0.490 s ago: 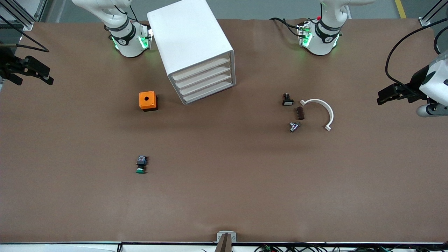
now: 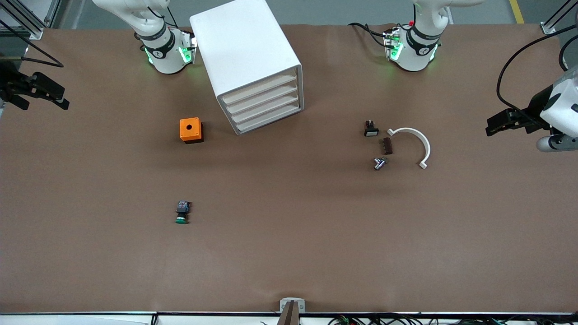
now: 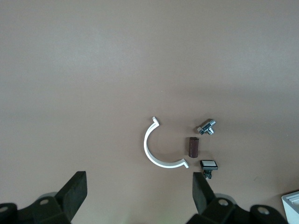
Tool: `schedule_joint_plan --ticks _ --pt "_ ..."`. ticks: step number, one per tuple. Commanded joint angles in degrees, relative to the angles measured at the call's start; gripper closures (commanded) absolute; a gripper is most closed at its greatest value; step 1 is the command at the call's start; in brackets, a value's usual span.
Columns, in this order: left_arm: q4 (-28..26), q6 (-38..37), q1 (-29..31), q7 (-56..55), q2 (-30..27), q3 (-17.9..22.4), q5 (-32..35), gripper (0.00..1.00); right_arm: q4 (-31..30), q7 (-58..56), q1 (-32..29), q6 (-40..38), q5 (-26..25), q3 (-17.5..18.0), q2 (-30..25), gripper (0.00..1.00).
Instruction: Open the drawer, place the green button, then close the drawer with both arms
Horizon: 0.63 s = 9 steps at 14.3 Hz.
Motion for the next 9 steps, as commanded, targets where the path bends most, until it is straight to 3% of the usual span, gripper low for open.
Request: schedule_joint_plan --ticks 1,9 --pt "1.7 -1.2 0.7 -0.1 1.7 -0.1 0.3 0.01 -1.5 -0.6 -0.7 0.5 0.2 0.5 -1.6 0.0" --pt "1.6 -0.9 -1.2 -0.4 11.1 -0.5 -2.4 0.01 -0.6 -0.5 -0.7 0.1 0.3 0.5 -0.9 0.0"
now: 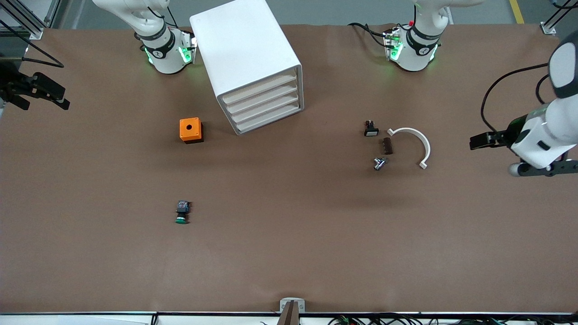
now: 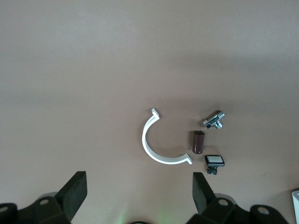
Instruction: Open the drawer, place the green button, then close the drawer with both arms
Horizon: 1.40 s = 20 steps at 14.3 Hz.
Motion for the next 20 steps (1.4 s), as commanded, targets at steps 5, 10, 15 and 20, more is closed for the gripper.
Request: schedule_joint_plan --ticks 5,10,15,20 --pt "1.7 -0.8 -4.4 -0.7 7.9 -0.3 -7.2 0.01 1.6 -0.6 0.0 0.8 -0.2 0.6 5.1 0.0" --pt "3.3 0.1 -9.7 -12.4 11.8 -0.4 -12.4 0.01 3.1 -0.8 -0.7 3.5 0.3 0.4 14.9 0.0" --pt "10.6 2.2 -16.0 -37.8 19.7 -0.4 -19.3 0.01 1.8 1.9 0.2 10.3 0.5 0.4 22.8 0.0" --pt "16.0 6.5 -19.7 -64.8 26.9 -0.5 -30.3 0.01 0.4 11.6 6.1 23.7 3.5 0.4 30.3 0.0"
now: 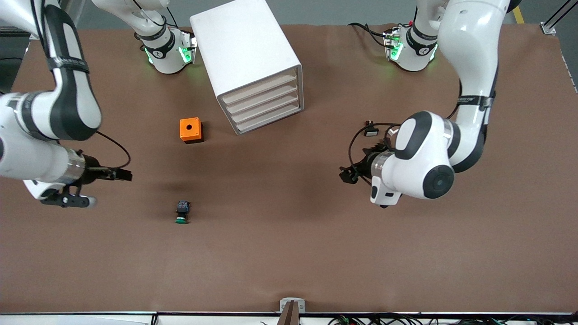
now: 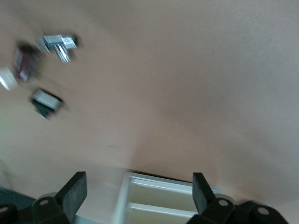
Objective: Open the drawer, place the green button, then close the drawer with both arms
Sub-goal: 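Reach the right gripper to the green button while the left gripper reaches the drawer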
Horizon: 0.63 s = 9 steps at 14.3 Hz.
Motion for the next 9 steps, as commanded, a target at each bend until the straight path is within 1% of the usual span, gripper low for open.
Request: schedule_joint_plan --ticks 1,3,5,6,9 --pt "3.2 3.4 -2.2 -14.8 3.7 0.2 -4.6 0.01 0.1 6.1 3.3 6.3 0.8 0.0 4.2 0.0" --pt "3.3 6.2 -2.9 -24.6 5.2 -0.2 -5.8 0.01 -0.5 8.1 5.5 11.4 0.8 0.0 6.7 0.0" --pt "3.2 6.2 -3.8 -31.4 6.8 -0.2 -12.0 0.01 -0.6 9.9 7.1 15.3 0.8 0.0 9.1 0.0" --pt "2.9 5.6 -4.0 -34.0 7.5 -0.2 -14.0 0.01 -0.6 10.4 7.6 16.9 0.8 0.0 10.2 0.0" --pt "2.6 2.2 -6.1 -41.0 10.0 -0.4 -15.9 0.01 -1.5 10.8 8.4 21.3 0.8 0.0 13.0 0.0"
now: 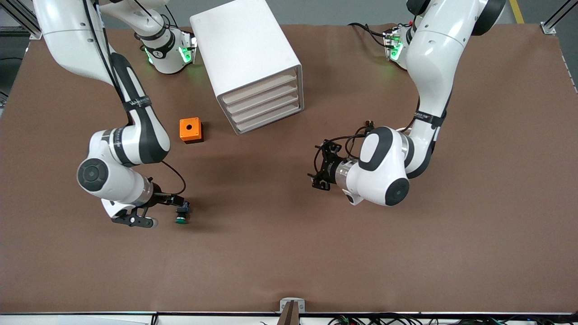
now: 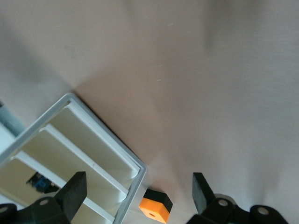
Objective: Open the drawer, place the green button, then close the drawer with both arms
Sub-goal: 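Reach the right gripper to the green button while the left gripper reaches the drawer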
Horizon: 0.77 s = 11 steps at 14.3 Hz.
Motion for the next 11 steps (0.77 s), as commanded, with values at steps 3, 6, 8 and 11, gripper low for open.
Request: schedule_joint_plan --ticks 3,6,8,11 --pt "1.1 -6.6 -1.6 -11.7 5.2 0.1 -6.9 0.01 -1.7 0.8 1.2 7.1 0.5 -0.3 3.2 0.0" --pt "1.1 -10.0 -2.4 -16.6 7.8 0.1 -11.8 0.01 -1.5 0.8 1.1 9.4 0.0 -0.4 5.1 0.0" --pt "0.4 -11.4 -3.6 -17.6 8.9 0.1 -13.2 0.01 -1.4 0.9 1.2 10.1 -0.3 -0.5 6.0 0.0" --pt "0.4 -14.9 -5.4 -21.9 12.1 0.1 -16.8 0.07 -1.3 1.0 1.3 11.6 -0.3 -0.5 7.6 0.0"
